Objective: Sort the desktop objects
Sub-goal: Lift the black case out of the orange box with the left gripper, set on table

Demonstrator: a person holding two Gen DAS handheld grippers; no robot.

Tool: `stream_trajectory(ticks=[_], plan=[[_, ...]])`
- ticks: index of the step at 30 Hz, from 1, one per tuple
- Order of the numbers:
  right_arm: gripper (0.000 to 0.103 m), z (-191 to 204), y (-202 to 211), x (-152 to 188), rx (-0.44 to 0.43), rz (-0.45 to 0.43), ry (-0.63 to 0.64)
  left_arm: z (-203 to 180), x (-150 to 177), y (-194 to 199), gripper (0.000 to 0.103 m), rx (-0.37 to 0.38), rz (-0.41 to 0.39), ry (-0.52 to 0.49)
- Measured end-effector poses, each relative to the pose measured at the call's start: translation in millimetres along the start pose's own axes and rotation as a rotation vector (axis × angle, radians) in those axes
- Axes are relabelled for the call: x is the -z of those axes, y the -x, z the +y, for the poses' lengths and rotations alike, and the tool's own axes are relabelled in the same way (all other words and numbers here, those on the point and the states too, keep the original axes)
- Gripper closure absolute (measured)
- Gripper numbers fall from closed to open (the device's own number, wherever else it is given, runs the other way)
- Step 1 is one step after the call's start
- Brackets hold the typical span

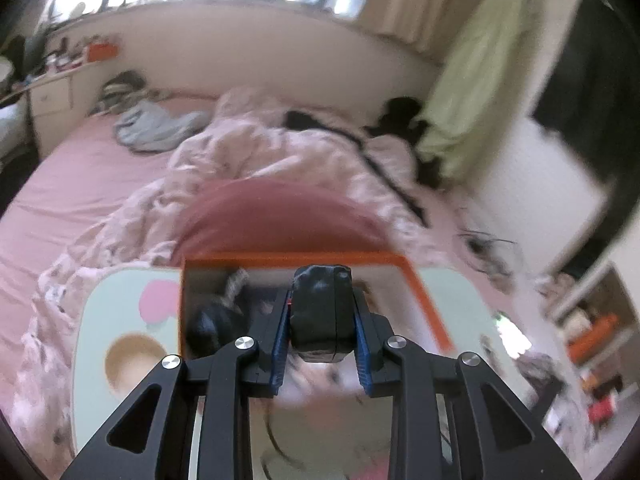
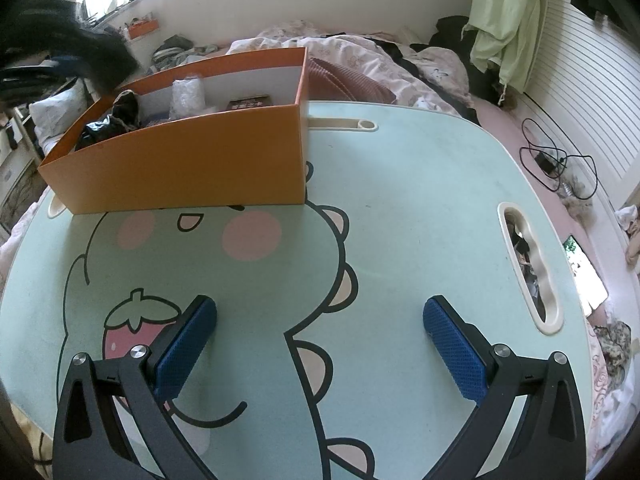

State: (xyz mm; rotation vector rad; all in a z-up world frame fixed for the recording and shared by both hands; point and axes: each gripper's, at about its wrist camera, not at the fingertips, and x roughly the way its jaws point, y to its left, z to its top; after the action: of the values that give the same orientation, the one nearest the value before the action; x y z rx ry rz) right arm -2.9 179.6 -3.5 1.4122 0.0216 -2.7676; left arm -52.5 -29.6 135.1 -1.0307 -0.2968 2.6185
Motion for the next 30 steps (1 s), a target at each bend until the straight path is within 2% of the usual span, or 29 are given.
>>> stream_trajectory(ticks=[3, 6, 9, 13, 14, 15, 17, 19, 21, 24, 26, 30], plan=[[0.000, 0, 0, 0, 0.000, 0.001, -0.001, -9, 45, 13, 0.077, 0.042, 0.015, -0.028], [0.000, -1, 0, 0, 0.000, 0.001, 0.000, -9, 83, -4, 0.077, 0.071, 0.043, -0.017], [0.000, -1, 0, 0, -0.001, 0.001, 0.000, -9, 94, -29, 0.077, 0.029, 0.056, -0.001], [0.000, 0, 0, -1, -0.004, -0.001, 0.000, -6, 105, -42, 0.075, 0.027, 0.044, 0.023], [0.000, 1, -1, -1, -0.004, -0.001, 0.000, -6, 110, -40, 0.062, 0.020, 0.035, 0.026], [0.000, 0, -1, -1, -0.004, -0.001, -0.001, -5, 115, -37, 0.040, 0.010, 0.032, 0.024], [0.000, 1, -1, -2, -0.004, -0.001, -0.001, -5, 122, -31, 0.018, -0.030, 0.027, 0.007], [0.000, 0, -1, -1, -0.004, -0.001, -0.001, -6, 131, -19, 0.017, -0.071, 0.017, -0.026], [0.000, 0, -1, -1, -0.004, -0.001, -0.001, -9, 140, -14, 0.006, -0.090, 0.022, -0.067], [0.000, 0, -1, -1, -0.003, -0.001, -0.001, -8, 151, -18, 0.005, -0.144, 0.071, -0.101], [0.000, 0, -1, -2, -0.003, -0.001, -0.001, -3, 155, -26, 0.005, -0.143, 0.113, -0.090], [0.000, 0, -1, -2, -0.002, -0.001, 0.000, -11, 159, -33, 0.000, -0.212, 0.136, -0.148]])
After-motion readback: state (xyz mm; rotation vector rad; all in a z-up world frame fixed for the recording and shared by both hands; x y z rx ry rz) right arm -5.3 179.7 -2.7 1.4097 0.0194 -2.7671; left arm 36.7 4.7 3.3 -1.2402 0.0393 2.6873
